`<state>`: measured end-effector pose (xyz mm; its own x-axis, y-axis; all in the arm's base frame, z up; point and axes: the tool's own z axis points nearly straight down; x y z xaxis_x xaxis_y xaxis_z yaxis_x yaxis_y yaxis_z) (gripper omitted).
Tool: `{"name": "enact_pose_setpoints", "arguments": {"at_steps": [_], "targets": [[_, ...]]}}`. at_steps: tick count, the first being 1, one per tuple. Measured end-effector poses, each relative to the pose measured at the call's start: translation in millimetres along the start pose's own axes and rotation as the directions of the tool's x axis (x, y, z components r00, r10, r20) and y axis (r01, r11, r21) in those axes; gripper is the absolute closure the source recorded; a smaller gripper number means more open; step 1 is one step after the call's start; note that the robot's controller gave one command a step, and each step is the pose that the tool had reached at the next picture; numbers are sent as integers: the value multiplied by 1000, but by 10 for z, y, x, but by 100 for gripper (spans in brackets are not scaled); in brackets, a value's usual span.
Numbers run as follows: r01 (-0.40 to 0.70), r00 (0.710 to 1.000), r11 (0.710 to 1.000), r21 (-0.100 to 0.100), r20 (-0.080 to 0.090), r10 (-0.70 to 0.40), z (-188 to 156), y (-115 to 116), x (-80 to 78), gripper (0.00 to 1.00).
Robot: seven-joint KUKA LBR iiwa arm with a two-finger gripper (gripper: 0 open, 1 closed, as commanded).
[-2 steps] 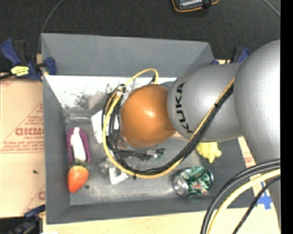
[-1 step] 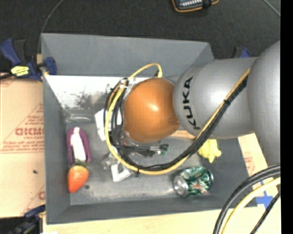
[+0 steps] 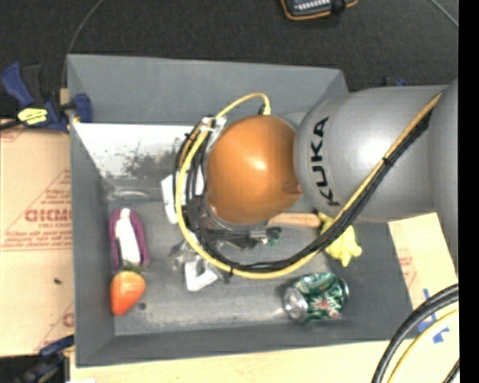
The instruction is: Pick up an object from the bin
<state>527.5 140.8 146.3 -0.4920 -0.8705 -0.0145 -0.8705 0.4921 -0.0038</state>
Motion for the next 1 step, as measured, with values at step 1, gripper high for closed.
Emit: {"name": "enact_pose_setpoints", "arguments": {"at_steps": [1], "targets": [[-3,1000,1000,4,5,3,-82,-14,-11,100]]}}
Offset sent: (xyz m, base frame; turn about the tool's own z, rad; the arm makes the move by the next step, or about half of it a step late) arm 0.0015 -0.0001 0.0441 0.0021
